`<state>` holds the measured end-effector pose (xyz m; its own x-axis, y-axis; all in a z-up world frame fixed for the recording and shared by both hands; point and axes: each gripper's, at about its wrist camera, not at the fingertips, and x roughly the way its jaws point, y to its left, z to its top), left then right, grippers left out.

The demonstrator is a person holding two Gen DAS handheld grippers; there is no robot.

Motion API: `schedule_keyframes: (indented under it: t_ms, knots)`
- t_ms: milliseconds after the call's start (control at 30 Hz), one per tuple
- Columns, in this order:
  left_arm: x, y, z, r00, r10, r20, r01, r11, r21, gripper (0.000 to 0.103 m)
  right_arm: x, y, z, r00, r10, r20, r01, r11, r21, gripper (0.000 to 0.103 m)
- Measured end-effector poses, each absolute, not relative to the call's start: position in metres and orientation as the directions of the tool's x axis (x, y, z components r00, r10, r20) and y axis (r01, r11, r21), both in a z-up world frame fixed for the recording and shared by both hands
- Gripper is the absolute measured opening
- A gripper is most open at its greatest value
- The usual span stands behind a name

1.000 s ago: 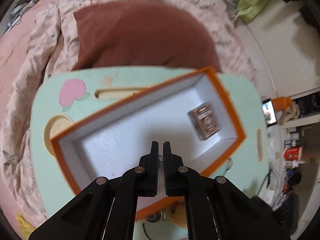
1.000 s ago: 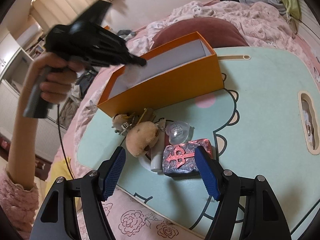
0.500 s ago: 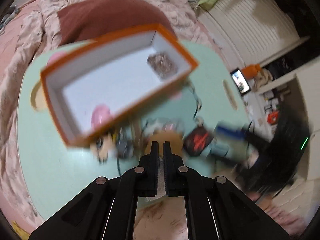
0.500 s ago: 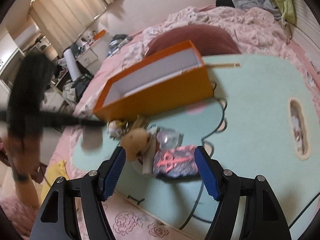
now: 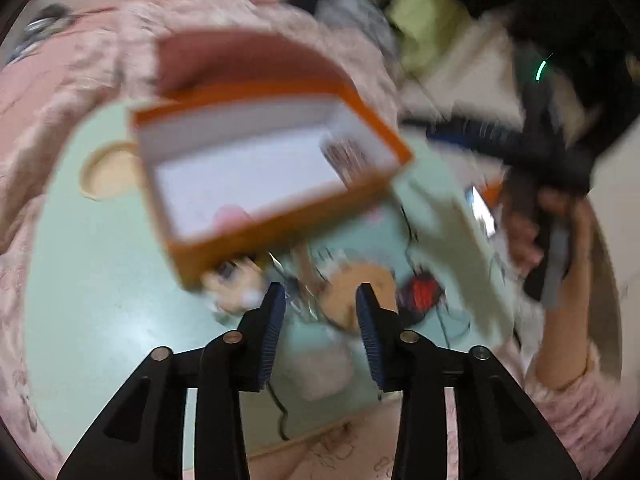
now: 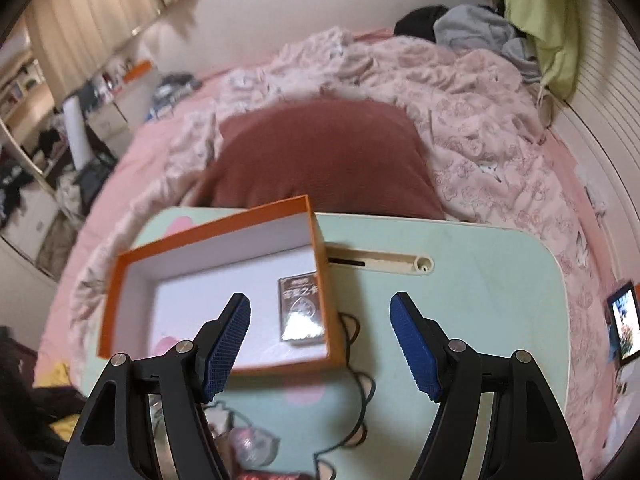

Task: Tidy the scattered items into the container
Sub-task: 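Grasp the brown card deck in the box with the right tool and lift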

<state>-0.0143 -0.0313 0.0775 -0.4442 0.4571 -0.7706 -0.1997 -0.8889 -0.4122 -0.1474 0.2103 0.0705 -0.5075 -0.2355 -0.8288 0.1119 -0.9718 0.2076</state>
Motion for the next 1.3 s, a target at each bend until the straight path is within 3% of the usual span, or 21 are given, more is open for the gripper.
schedule_keyframes:
  t_ms: [100,133,233,333,400,467,567,633,733,767,833,967,1033,1100,1167,1233,1300]
  knots:
    - [-0.017,-0.066,0.086,-0.599,0.312,-0.737,-0.033,-0.930,-0.367,0.060,-0.151,0.214,0.052,-0.429,-0.305,-0.850,0.107,-0.952,0.287,0.072]
    - [-0.022,-0.074,0.083,-0.602,0.290,-0.744,-0.002,-0.932,-0.363,0.060,-0.149,0.214,0.047,-0.403,-0.344,-0.848,0.110,-0.938,0.328,0.072]
    - [-0.052,-0.092,0.058,-0.509,0.344,-0.789,0.027,-0.910,-0.414,0.060,-0.130,0.209,0.039,-0.360,-0.404,-0.841,0.119,-0.914,0.389,0.073]
    - [-0.073,-0.095,0.045,-0.495,0.394,-0.774,0.031,-0.882,-0.470,0.060,-0.108,0.205,0.042,-0.356,-0.440,-0.824,0.135,-0.897,0.421,0.075]
    - [-0.082,-0.092,0.045,-0.515,0.350,-0.782,0.044,-0.901,-0.432,0.061,-0.099,0.198,0.042,-0.313,-0.465,-0.828,0.156,-0.885,0.438,0.075]
    - [-0.088,-0.089,0.046,-0.527,0.341,-0.778,0.030,-0.908,-0.418,0.061,-0.094,0.191,0.047,-0.302,-0.410,-0.861,0.174,-0.911,0.373,0.075]
    - [-0.086,-0.092,0.044,-0.501,0.397,-0.769,0.019,-0.884,-0.468,0.061,-0.094,0.191,0.071,-0.434,-0.243,-0.867,0.114,-0.970,0.215,0.075]
    - [-0.079,-0.094,0.047,-0.521,0.398,-0.755,0.018,-0.880,-0.476,0.061,-0.100,0.185,0.092,-0.471,-0.244,-0.848,0.135,-0.970,0.203,0.075]
    - [-0.068,-0.101,0.055,-0.574,0.328,-0.750,0.044,-0.902,-0.429,0.061,-0.121,0.157,0.100,-0.362,-0.268,-0.893,0.237,-0.953,0.190,0.070]
    - [-0.066,-0.104,0.058,-0.586,0.319,-0.745,0.050,-0.904,-0.425,0.061,-0.130,0.147,0.095,-0.316,-0.233,-0.920,0.254,-0.955,0.155,0.060]
    - [-0.060,-0.107,0.061,-0.600,0.330,-0.729,0.049,-0.894,-0.445,0.061,-0.149,0.131,0.078,-0.222,-0.121,-0.967,0.259,-0.964,0.061,0.052]
    - [-0.053,-0.109,0.065,-0.620,0.343,-0.706,0.028,-0.889,-0.456,0.061,-0.167,0.114,0.044,-0.130,0.139,-0.982,0.277,-0.946,-0.170,0.050]
    - [-0.052,-0.107,0.065,-0.621,0.348,-0.702,0.016,-0.890,-0.456,0.061,-0.172,0.110,0.031,-0.094,0.188,-0.978,0.283,-0.936,-0.208,0.050]
    - [-0.056,-0.106,0.063,-0.619,0.348,-0.704,0.014,-0.892,-0.453,0.061,-0.177,0.106,0.016,-0.034,0.173,-0.984,0.275,-0.945,-0.176,0.050]
    - [-0.062,-0.103,0.061,-0.614,0.352,-0.706,0.015,-0.889,-0.457,0.061,-0.182,0.107,0.009,0.016,0.096,-0.995,0.254,-0.963,-0.089,0.061]
    - [-0.069,-0.101,0.057,-0.603,0.370,-0.707,0.013,-0.881,-0.472,0.061,-0.186,0.110,0.010,0.010,0.051,-0.999,0.222,-0.974,-0.048,0.062]
    - [-0.075,-0.097,0.053,-0.592,0.385,-0.708,0.005,-0.877,-0.481,0.061,-0.188,0.114,0.016,0.019,-0.128,-0.992,0.195,-0.972,0.130,0.059]
